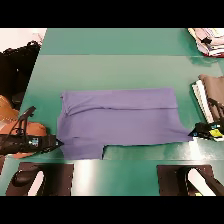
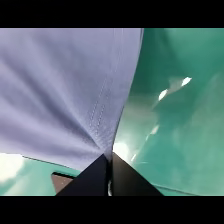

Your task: Fold the shirts.

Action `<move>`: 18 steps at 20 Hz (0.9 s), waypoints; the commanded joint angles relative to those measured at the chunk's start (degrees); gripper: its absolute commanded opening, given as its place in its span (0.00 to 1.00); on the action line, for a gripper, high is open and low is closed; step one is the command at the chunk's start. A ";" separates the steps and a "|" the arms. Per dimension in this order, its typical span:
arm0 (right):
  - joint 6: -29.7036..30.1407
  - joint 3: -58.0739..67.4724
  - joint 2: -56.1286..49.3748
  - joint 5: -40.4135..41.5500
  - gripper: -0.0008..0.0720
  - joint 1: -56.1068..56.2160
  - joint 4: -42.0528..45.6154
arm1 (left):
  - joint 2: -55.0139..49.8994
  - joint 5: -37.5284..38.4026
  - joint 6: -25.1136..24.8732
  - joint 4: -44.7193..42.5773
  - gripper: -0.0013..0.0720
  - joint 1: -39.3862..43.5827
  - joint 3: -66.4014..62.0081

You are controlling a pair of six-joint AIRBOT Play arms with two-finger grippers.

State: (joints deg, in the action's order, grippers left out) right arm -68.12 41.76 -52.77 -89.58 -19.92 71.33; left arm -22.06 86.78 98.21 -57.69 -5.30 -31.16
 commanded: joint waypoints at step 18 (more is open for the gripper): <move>-7.69 49.79 -44.85 9.64 0.39 17.31 -5.84 | -57.29 -33.33 -14.60 2.40 0.58 -0.02 -31.10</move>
State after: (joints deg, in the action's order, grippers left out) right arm -74.89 86.04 -92.14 -80.12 -2.79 69.97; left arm -75.46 56.84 84.33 -56.84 -5.32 -60.03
